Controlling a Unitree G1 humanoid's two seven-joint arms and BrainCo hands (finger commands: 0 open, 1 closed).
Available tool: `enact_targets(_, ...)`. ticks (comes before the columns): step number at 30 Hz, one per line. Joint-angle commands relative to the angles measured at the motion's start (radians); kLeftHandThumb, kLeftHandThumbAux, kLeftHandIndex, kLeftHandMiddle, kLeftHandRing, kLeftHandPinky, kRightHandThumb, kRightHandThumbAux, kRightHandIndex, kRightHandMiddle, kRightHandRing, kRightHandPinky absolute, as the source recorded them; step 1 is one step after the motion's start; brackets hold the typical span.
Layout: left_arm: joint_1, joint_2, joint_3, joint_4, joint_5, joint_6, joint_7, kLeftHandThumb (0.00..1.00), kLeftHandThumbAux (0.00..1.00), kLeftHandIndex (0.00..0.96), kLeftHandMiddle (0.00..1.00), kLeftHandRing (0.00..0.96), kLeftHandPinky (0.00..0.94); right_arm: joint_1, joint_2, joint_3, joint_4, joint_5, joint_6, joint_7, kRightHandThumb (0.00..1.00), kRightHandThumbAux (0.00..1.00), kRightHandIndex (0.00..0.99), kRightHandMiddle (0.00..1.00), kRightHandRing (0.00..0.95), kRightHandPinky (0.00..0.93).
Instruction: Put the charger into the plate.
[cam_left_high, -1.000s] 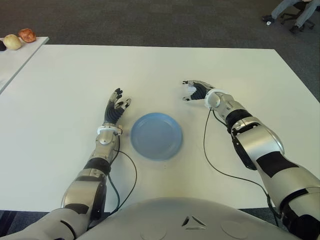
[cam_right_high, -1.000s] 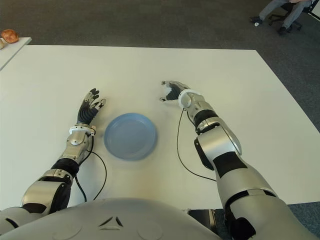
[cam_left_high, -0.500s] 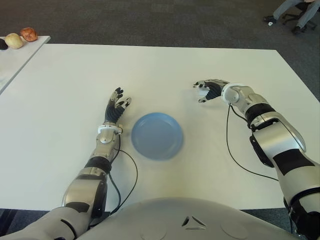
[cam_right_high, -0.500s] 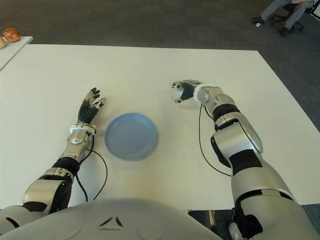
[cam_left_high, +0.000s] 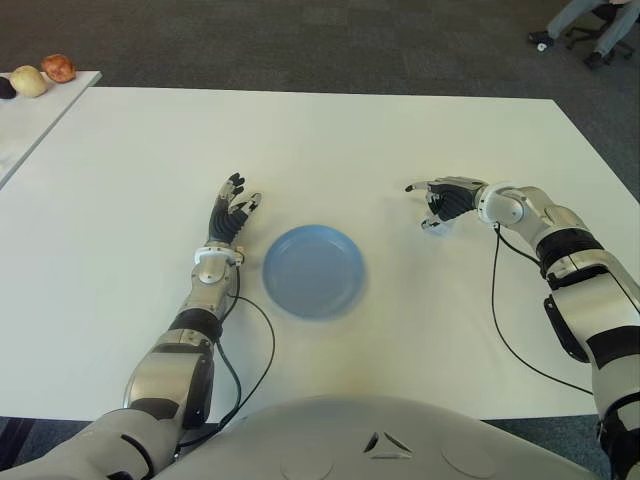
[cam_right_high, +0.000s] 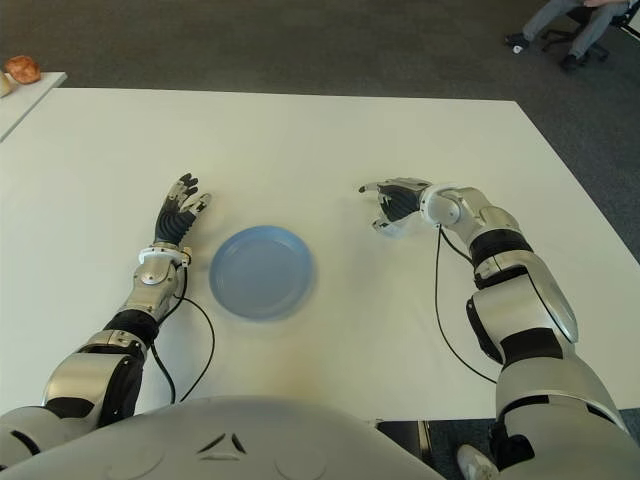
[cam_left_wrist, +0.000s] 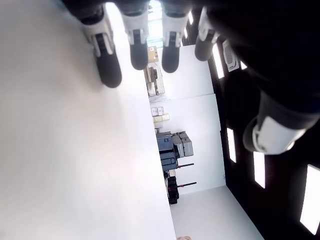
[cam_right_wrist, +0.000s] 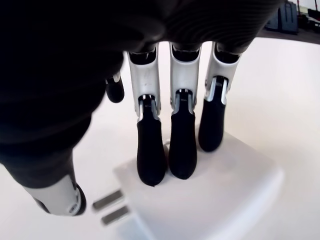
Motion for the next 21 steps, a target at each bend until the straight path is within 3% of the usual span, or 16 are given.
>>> enact_targets(1,0.062,-0.011,-0.001,0.094,0.003,0.095,-0.017,0.0,0.55,0.064,0.124,0.112,0.101,0.1,-0.066,-0.019,-0.099,0.038,-0.062,0.065,0.0,0.761,0.0,0.345,0.417,0.336)
enact_targets(6,0.052,-0.006,-0.004,0.108,0.008,0.097,-0.015,0.0,0.546,0.066,0.129,0.118,0.103,0.237,-0.14,-0.072,-0.288,0.085,-0.066,0.083,0.0,0.818,0.0,0.259,0.355,0.343)
enact_targets(13,0.045,-0.006,-0.003,0.119,0.007,0.09,-0.014,0.0,0.55,0.068,0.136,0.124,0.11,0.366,-0.195,-0.121,-0.483,0.08,-0.047,0.064,0.005,0.862,0.0,0.202,0.316,0.367)
enact_targets(21,0.037,-0.005,-0.002,0.124,0.004,0.085,-0.022,0.0,0.536,0.075,0.131,0.12,0.114,0.486,-0.249,-0.199,-0.722,0.195,-0.017,0.167,0.065,0.875,0.0,0.17,0.308,0.345)
